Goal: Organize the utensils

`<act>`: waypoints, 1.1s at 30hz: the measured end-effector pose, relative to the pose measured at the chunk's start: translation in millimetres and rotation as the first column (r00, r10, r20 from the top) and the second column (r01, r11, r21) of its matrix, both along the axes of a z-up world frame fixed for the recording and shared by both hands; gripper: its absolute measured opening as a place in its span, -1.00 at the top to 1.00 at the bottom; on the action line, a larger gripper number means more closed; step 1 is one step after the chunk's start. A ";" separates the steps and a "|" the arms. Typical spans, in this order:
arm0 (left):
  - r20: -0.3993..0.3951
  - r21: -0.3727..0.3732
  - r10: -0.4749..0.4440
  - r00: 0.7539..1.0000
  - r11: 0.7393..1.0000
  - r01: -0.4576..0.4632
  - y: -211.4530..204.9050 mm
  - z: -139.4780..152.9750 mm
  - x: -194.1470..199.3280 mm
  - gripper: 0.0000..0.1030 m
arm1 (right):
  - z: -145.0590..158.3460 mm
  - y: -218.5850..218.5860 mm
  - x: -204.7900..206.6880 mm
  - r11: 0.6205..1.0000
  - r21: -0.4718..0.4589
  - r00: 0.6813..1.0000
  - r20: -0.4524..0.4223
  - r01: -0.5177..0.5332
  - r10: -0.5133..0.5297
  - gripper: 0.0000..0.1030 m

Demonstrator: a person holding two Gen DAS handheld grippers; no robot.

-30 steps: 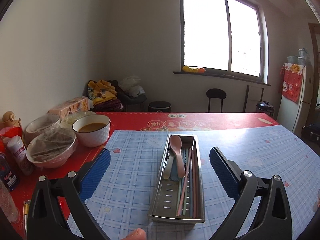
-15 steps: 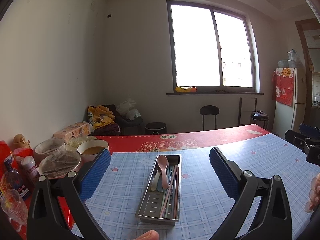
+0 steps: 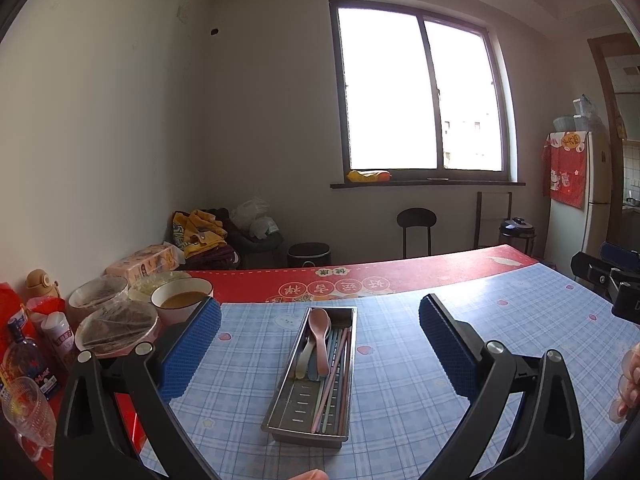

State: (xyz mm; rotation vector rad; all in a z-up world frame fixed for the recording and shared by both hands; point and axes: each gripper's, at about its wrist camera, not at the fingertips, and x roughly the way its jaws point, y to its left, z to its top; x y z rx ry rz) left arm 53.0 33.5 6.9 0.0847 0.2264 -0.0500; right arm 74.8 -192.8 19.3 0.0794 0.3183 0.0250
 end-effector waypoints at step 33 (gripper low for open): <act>-0.038 0.004 -0.013 0.999 1.000 0.013 -2.1 -3.1 3.6 -0.88 | -3.2 0.9 3.3 0.999 -0.011 1.000 0.000 0.031 -0.031 -0.70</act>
